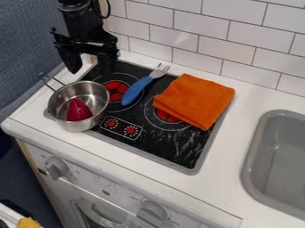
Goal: Placed blue fork below the right burner
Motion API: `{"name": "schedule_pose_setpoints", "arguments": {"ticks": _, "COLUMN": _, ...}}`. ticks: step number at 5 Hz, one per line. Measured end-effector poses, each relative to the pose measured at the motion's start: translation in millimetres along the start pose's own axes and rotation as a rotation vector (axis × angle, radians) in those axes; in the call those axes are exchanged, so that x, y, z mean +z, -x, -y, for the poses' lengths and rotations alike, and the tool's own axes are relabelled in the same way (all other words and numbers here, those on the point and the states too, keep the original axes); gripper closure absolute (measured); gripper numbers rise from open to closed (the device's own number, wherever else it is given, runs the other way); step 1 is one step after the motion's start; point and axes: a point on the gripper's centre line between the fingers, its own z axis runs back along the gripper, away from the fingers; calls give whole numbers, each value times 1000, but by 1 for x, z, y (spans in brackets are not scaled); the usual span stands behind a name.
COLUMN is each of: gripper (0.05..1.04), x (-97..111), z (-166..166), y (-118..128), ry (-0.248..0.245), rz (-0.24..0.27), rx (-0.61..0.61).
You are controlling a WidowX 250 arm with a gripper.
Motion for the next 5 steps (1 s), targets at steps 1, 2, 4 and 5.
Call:
{"name": "schedule_pose_setpoints", "arguments": {"ticks": 1, "gripper": 83, "x": -9, "z": 0, "y": 2, "ry": 7, "rz": -27, "rx": 5}}
{"name": "schedule_pose_setpoints", "arguments": {"ticks": 2, "gripper": 83, "x": -37, "z": 7, "y": -16, "ry": -4, "rz": -62, "rx": -9}}
{"name": "schedule_pose_setpoints", "arguments": {"ticks": 4, "gripper": 85, "x": -71, "z": 20, "y": -47, "ry": -19, "rz": -83, "rx": -63}}
{"name": "schedule_pose_setpoints", "arguments": {"ticks": 5, "gripper": 85, "x": -74, "z": 28, "y": -55, "ry": -20, "rz": -69, "rx": -81}}
